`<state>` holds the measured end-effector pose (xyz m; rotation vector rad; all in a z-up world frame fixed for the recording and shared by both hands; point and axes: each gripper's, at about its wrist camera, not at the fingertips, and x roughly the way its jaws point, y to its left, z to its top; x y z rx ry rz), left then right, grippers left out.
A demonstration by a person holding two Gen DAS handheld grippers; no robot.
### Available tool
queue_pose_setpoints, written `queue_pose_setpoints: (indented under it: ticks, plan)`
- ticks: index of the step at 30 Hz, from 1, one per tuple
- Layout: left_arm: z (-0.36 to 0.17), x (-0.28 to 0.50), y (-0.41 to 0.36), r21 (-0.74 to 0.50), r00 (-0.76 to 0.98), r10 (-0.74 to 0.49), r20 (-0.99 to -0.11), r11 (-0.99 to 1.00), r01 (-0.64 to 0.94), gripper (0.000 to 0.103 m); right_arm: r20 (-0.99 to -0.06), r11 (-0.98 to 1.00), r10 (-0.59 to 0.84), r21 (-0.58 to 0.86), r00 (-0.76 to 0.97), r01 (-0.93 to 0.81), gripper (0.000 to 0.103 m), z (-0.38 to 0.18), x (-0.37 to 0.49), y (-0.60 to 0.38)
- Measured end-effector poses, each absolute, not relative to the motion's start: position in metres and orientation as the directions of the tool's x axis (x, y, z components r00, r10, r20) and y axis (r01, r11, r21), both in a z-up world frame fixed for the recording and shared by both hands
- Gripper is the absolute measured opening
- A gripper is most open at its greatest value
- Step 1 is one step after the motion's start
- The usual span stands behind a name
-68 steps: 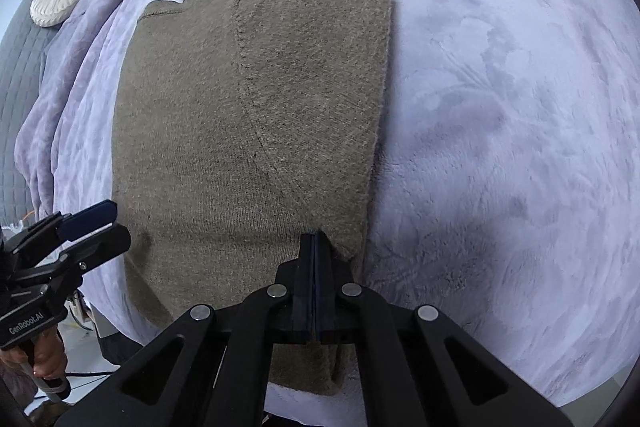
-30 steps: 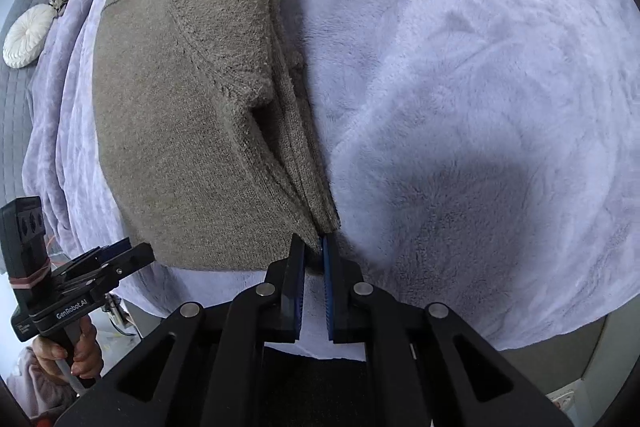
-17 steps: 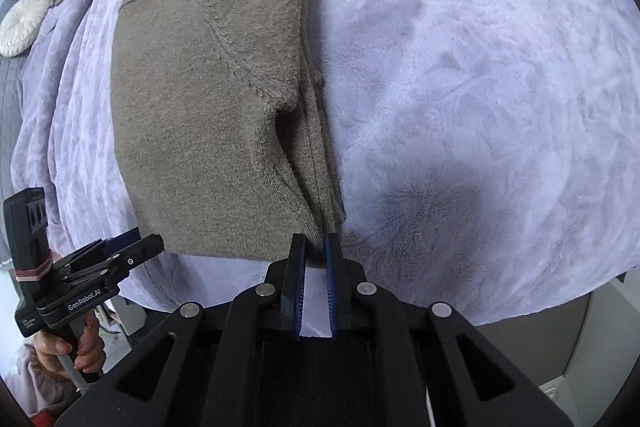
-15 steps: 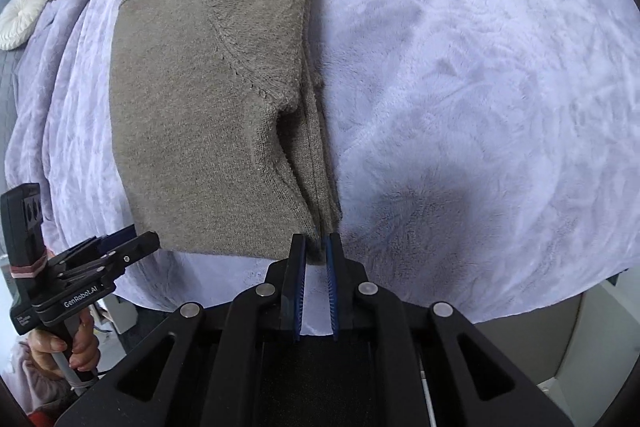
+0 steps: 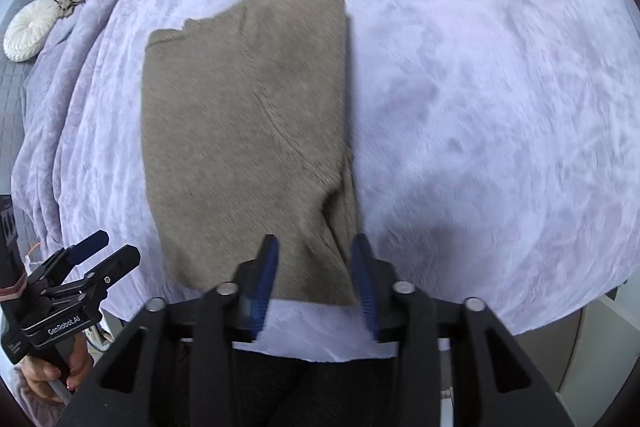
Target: Fold small clothes
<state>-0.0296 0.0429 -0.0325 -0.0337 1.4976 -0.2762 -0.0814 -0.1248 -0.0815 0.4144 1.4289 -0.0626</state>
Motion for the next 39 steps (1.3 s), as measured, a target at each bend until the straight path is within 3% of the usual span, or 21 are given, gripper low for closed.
queue_pose_setpoints:
  ticks: [3, 6, 9, 11, 17, 39]
  plan:
    - [-0.029, -0.023, 0.044, -0.191, 0.050, -0.200, -0.979, 0.971, 0.140, 0.091, -0.965, 0.934, 0.197, 0.238, 0.172, 0.267, 0.044, -0.074, -0.073, -0.114]
    - [-0.025, -0.019, 0.045, -0.162, 0.054, -0.170, -0.984, 0.978, 0.132, 0.091, -0.969, 0.950, 0.161, 0.204, 0.188, 0.238, 0.051, -0.067, -0.067, -0.104]
    - [-0.024, -0.020, 0.042, -0.116, 0.068, -0.126, -0.990, 0.984, 0.135, 0.091, -0.969, 0.960, 0.132, 0.177, 0.211, 0.215, 0.066, -0.060, -0.063, -0.096]
    - [-0.023, -0.021, 0.042, -0.094, 0.082, -0.105, -0.991, 0.987, 0.130, 0.091, -0.967, 0.962, 0.121, 0.170, 0.225, 0.213, 0.082, -0.056, -0.063, -0.096]
    - [-0.014, -0.019, 0.046, -0.075, 0.120, -0.088, -0.989, 0.991, 0.108, 0.091, -0.973, 0.962, 0.068, 0.123, 0.221, 0.244, 0.092, -0.055, -0.060, -0.097]
    - [-0.006, -0.018, 0.047, -0.042, 0.145, -0.056, -0.988, 0.994, 0.103, 0.091, -0.982, 0.968, -0.003, 0.044, 0.188, 0.248, 0.092, -0.053, -0.059, -0.091]
